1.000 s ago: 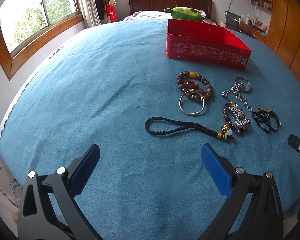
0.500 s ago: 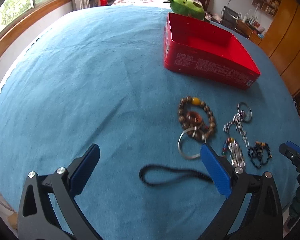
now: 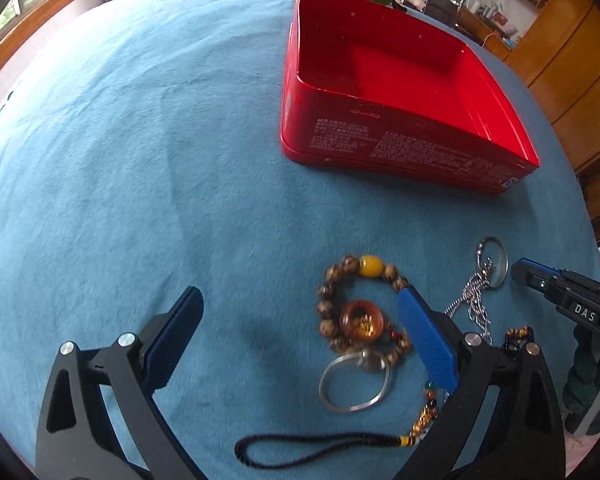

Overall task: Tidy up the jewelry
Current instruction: 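Grasp the brown bead bracelet with the left tool while the right tool grasps the silver chain keyring, then lift the bead bracelet with the left tool while the right tool lifts the silver chain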

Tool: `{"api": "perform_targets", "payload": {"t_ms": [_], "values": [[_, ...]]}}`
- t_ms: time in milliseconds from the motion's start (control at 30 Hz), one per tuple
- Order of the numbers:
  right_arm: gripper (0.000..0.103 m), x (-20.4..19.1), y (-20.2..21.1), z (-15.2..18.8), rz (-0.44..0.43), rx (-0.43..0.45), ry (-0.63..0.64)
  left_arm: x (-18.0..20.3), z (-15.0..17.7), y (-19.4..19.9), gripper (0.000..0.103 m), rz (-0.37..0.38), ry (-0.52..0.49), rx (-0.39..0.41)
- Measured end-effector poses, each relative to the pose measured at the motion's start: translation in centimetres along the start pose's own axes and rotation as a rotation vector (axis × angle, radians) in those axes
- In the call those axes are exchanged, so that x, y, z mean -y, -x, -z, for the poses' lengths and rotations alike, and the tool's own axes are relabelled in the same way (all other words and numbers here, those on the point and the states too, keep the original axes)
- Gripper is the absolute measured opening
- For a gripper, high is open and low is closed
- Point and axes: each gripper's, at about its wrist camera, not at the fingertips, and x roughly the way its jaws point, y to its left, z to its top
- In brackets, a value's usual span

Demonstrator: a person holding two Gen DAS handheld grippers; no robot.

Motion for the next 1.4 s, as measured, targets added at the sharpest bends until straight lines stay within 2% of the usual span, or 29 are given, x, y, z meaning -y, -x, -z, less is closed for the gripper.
{"api": "perform_targets", "payload": {"t_ms": [133,233,400,633,700,733,833,900,933,1000,1067,1200,1267,1300,1367,1400], "values": [[0.012,-0.5,-0.6,-0.9,0.017,-0.015,0.029,0.7,-1.1,-1.4,0.08,0.021,-0.02,-0.034],[0.01,-0.9,-1.6,-1.2,0.059,-0.044,0.052,1.2,-1.8,-2.5,0.08,0.048,-0.028,-0.059],[0.007,-1.4,-1.8,-1.4,0.092,-0.034,0.084,1.9,-2.5,-3.3,0.077,0.084,-0.045,-0.071],[0.005,-1.7,-1.4,-1.4,0.082,-0.021,0.084,3.6,-2.9,-4.2,0.04,0.184,-0.076,-0.11],[0.005,-1.7,-1.1,-1.1,0.076,-0.02,0.079,3.9,-3.0,-4.5,0.028,0.201,-0.072,-0.117],[0.005,-1.6,-1.0,-1.0,0.071,-0.02,0.076,4.1,-3.1,-4.7,0.017,0.212,-0.068,-0.123],[0.005,-1.0,-0.6,-1.0,0.061,-0.017,0.074,4.1,-3.3,-5.2,0.013,0.259,-0.046,-0.129],[0.005,-1.0,-0.2,-0.8,0.05,-0.011,0.071,4.4,-3.6,-5.3,0.011,0.261,-0.048,-0.111],[0.005,-0.9,-0.4,-1.2,0.045,-0.007,0.07,4.4,-3.6,-5.2,0.0,0.266,-0.044,-0.104],[0.005,-0.7,0.0,-1.3,0.038,0.002,0.068,4.4,-3.9,-4.6,0.0,0.313,-0.029,-0.084],[0.005,-0.6,0.7,-1.3,0.031,0.018,0.072,4.6,-4.0,-3.5,0.0,0.325,-0.034,-0.049],[0.005,-0.5,1.5,-1.1,0.03,0.028,0.074,5.4,-3.9,-2.5,0.0,0.281,-0.08,-0.02],[0.005,-0.5,1.4,-1.2,0.027,0.02,0.069,6.5,-4.0,-3.1,0.003,0.228,-0.132,-0.02],[0.005,-0.6,1.3,-1.2,0.025,0.018,0.067,6.5,-3.6,-3.3,0.008,0.203,-0.154,-0.029],[0.005,-0.5,1.0,-1.2,0.019,0.013,0.059,7.2,-3.5,-4.0,0.041,0.175,-0.189,-0.047],[0.005,-0.6,0.5,-1.1,0.019,0.013,0.059,7.3,-3.6,-4.3,0.044,0.161,-0.209,-0.04]]}}
